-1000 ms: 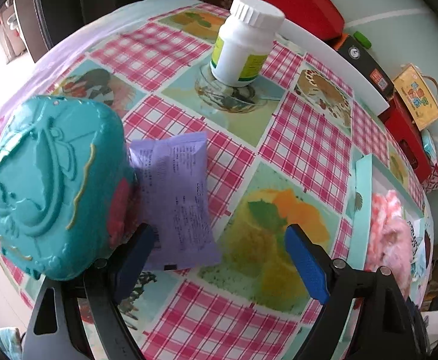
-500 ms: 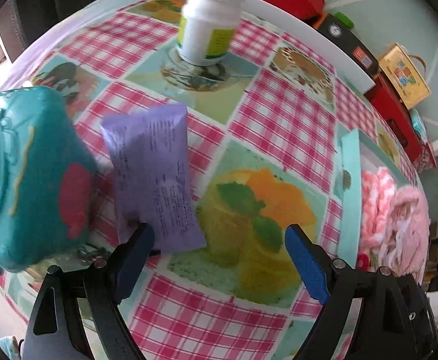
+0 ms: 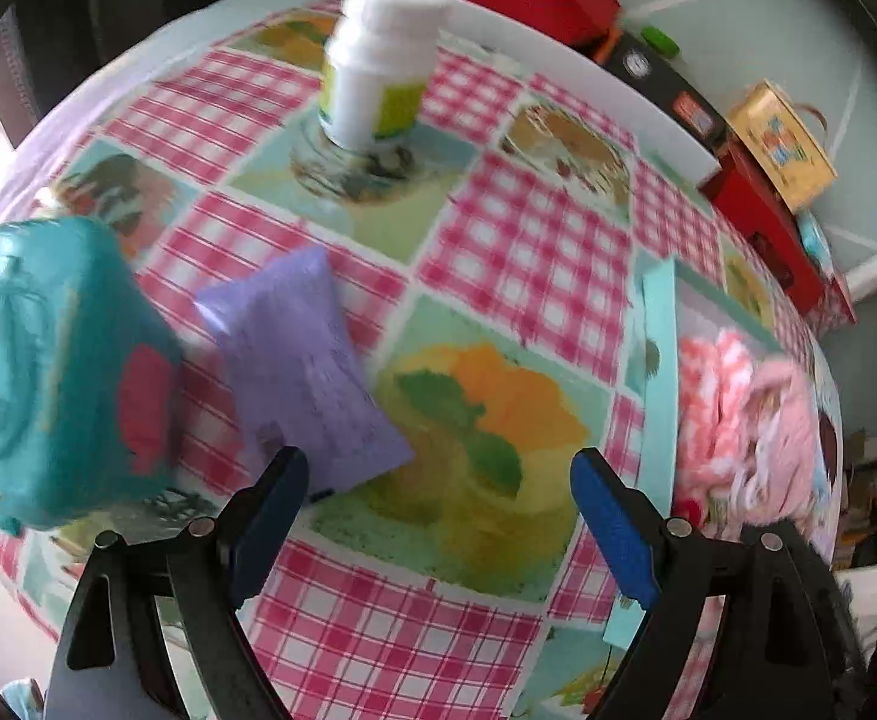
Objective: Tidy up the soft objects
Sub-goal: 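Grasp the purple wipes pack with the left tool while the right tool holds the scrunchie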
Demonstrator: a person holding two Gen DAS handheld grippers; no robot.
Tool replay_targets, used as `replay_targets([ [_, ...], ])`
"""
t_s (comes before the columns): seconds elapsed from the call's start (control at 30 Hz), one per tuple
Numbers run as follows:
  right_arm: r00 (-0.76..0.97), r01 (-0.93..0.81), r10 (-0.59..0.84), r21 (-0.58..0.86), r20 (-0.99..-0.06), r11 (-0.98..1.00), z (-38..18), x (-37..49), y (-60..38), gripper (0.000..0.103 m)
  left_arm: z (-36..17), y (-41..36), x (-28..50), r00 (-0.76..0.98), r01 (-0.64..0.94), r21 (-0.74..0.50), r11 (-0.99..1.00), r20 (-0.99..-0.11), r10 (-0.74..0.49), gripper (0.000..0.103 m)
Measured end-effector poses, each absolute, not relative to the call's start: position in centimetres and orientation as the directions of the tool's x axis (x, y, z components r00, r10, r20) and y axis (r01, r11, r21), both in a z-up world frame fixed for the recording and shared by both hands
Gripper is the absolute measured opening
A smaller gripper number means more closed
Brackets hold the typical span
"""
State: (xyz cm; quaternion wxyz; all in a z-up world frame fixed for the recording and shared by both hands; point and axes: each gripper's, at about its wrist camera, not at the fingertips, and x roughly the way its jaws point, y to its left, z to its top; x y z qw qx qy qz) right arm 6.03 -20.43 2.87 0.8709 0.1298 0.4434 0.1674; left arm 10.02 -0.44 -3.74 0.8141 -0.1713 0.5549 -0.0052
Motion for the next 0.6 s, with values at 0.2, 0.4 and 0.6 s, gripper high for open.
replay_targets([
  [0.2,0.550,-0.183,0.412,0.376,-0.726,0.908,2.8,6.0,-20.4,0.029,-3.6,0.9,10.4,0.392,-0.282,-0.250,0.926,-0.911,-0.127,0.090],
  [0.4,0.551,-0.182,0.420,0.387,-0.721,0.904,2.9,6.0,-20.5,0.029,-3.8,2.2,9.8,0.386,-0.384,-0.211,0.899,-0.921,-0.051,0.090],
  [0.6,0.552,-0.186,0.427,0.393,-0.716,0.901,3.0,5.9,-20.6,0.029,-5.4,2.0,10.0,0.360,-0.428,-0.161,0.890,-0.933,0.004,0.090],
])
